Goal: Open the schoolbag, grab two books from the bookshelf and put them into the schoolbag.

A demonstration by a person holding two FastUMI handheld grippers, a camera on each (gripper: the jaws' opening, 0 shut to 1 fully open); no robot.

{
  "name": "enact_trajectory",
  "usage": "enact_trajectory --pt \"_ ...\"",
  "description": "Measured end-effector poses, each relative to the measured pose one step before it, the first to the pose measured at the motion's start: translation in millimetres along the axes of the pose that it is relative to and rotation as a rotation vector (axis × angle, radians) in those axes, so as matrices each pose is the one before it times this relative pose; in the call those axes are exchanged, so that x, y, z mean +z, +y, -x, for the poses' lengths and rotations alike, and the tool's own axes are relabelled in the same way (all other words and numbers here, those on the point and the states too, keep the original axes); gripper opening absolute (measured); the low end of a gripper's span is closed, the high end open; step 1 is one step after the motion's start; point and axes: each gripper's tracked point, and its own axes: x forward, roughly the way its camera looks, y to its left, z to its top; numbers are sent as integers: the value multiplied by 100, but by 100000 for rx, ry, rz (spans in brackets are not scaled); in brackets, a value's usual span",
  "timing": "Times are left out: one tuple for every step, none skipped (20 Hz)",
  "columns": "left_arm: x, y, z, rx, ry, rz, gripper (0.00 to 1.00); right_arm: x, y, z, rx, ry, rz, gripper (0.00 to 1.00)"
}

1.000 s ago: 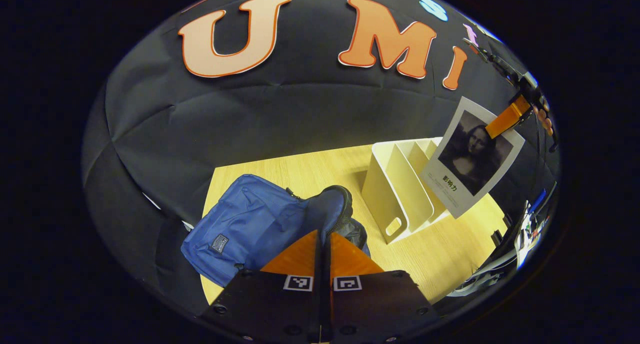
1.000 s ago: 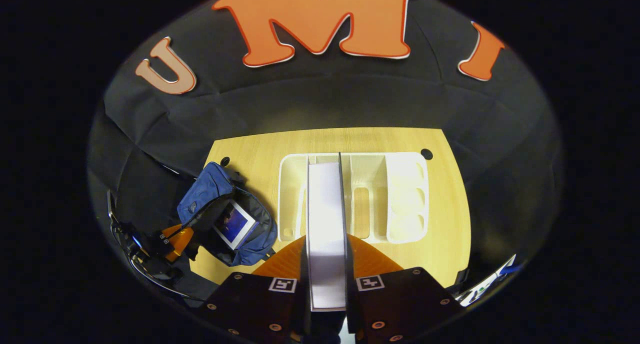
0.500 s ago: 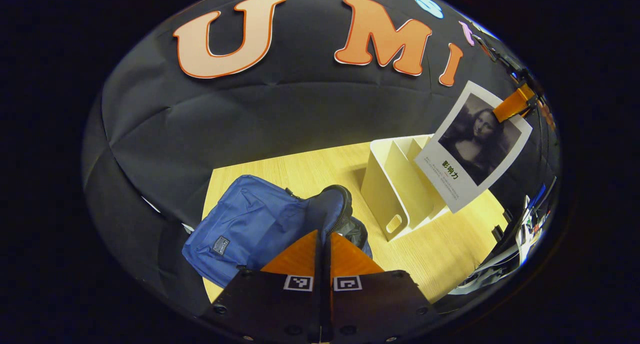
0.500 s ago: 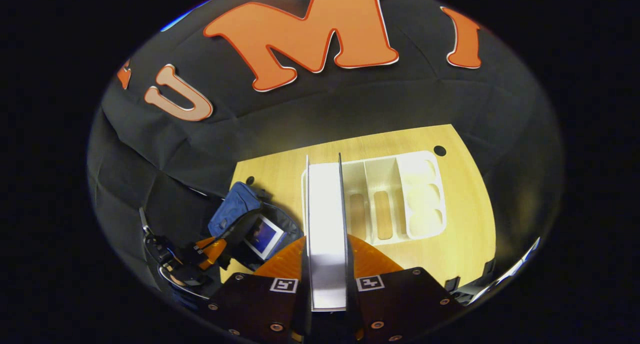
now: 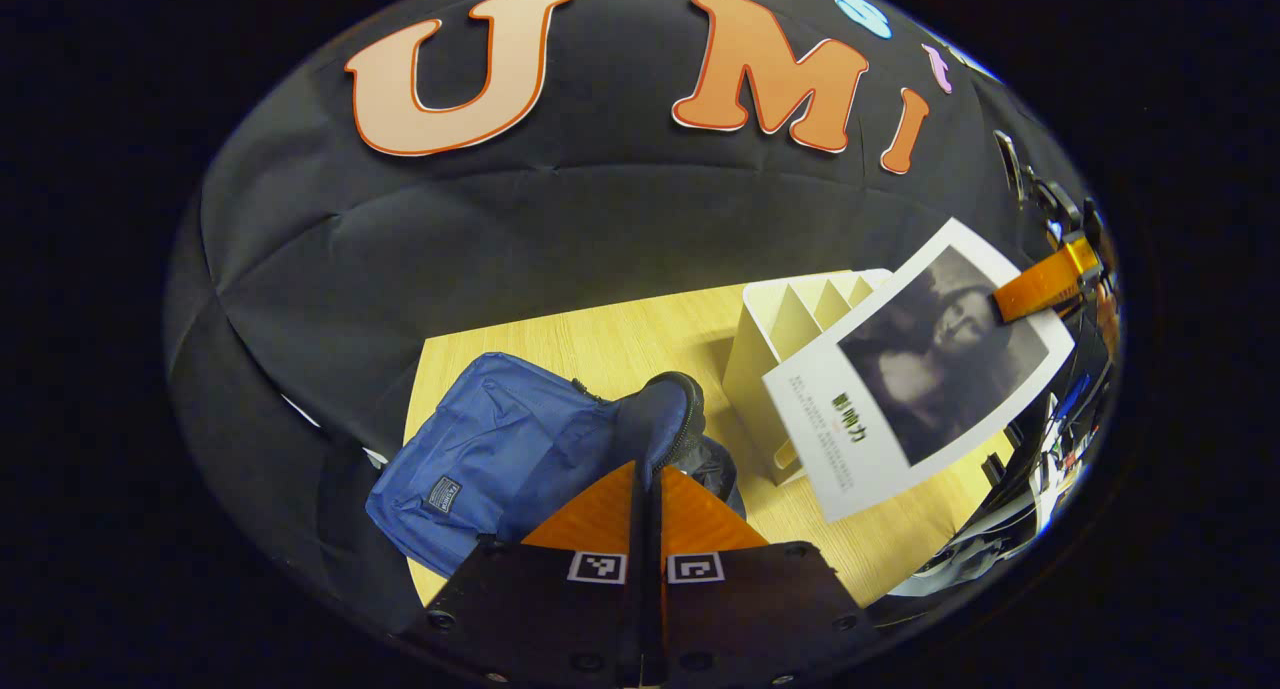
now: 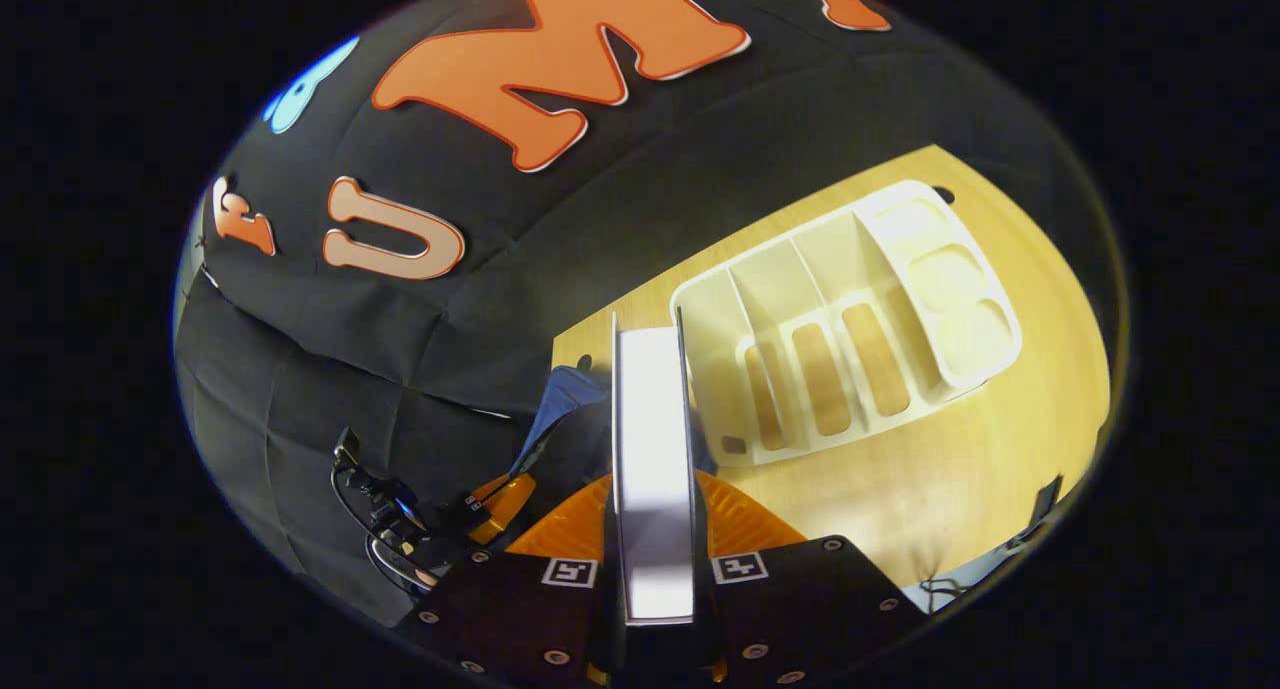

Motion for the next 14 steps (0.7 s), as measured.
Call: enact_trajectory --pt "-69 19 -2 -8 209 -184 1 -882 39 -808 1282 487 -2177 27" --pt "29 61 -92 -97 78 -363 1 -751 144 -849 1468 -127 -2672 27" --pt "95 16 61 -27 150 -254 1 -691 262 -833 1948 131 -2258 27" --pt "8 10 50 31 267 -337 1 -698 413 -646 2133 -216 -2342 27" --pt "33 99 11 85 -6 -325 1 -502 240 -711 1952 -557 -1449 26" --pt "9 83 49 71 44 -123 1 -401 262 -688 1497 -1390 -1556 26" --pt "88 -24 56 -31 -178 128 1 -401 83 -733 763 -951 -1372 26" --pt "44 70 -40 -1 -89 232 1 -701 22 -644 649 -1085 -1108 26" --pt "-66 103 26 -99 49 184 1 -623 66 -629 332 -819 -1396 26" --pt "-49 13 23 -4 36 317 1 -686 133 -698 548 -883 -1939 26" --pt "-119 -93 -121 -454 419 199 1 -643 -107 -836 25 -828 -3139 26" --pt "11 -178 63 -286 461 -64 1 -824 81 -803 -625 -1017 -2945 27" --pt "111 -39 -6 -183 -182 -605 1 -732 11 -919 -12 -174 -571 27" --pt "205 9 88 -95 -340 -914 1 -760 -227 -799 -1043 -1231 -167 26"
